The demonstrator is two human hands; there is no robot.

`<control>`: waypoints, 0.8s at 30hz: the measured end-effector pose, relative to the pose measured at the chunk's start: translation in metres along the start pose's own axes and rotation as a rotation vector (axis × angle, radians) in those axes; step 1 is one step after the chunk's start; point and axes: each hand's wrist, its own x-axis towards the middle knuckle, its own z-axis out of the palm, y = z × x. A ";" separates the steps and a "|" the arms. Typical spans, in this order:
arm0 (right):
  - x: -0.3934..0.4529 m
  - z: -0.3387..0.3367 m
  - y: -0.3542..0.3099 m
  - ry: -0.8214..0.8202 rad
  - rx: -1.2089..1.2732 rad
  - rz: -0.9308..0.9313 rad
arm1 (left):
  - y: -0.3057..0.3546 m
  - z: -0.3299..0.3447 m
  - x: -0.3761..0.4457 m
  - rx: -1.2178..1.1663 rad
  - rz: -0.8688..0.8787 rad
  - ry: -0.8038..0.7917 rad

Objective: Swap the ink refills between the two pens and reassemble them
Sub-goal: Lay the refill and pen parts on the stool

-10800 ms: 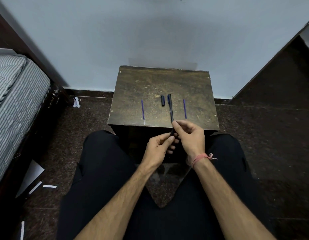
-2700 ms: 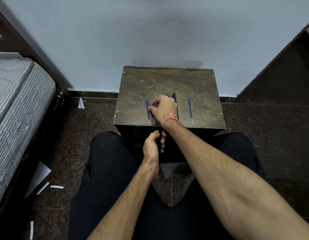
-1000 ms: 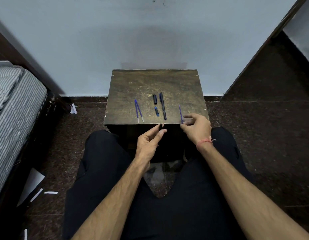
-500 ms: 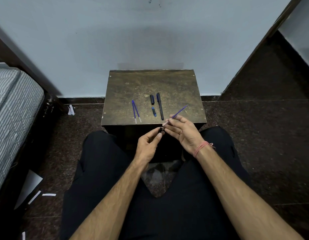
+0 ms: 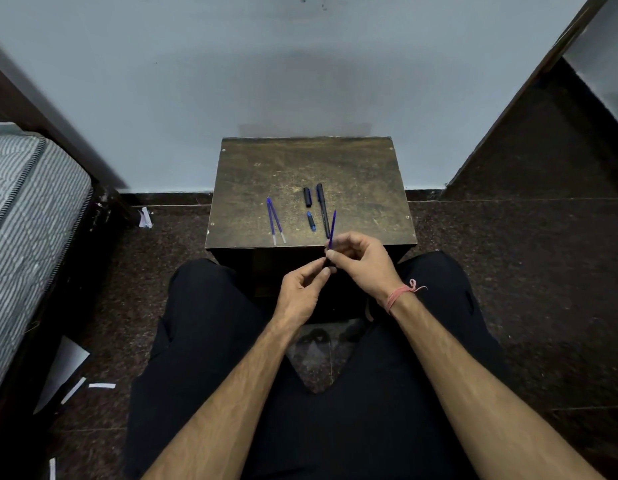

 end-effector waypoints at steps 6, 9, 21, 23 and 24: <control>0.000 -0.003 -0.003 0.056 0.034 -0.020 | 0.000 0.001 0.001 0.001 0.015 -0.012; 0.003 -0.007 -0.004 0.092 0.086 -0.038 | -0.002 0.001 0.001 0.001 0.009 -0.015; 0.003 -0.003 0.001 0.059 0.063 0.015 | -0.001 0.003 0.002 -0.038 0.033 -0.010; 0.003 -0.001 0.000 0.043 0.083 0.025 | -0.001 0.003 0.002 -0.064 0.030 0.003; 0.003 0.000 0.000 0.047 0.061 0.025 | -0.001 0.002 0.003 -0.080 0.025 0.013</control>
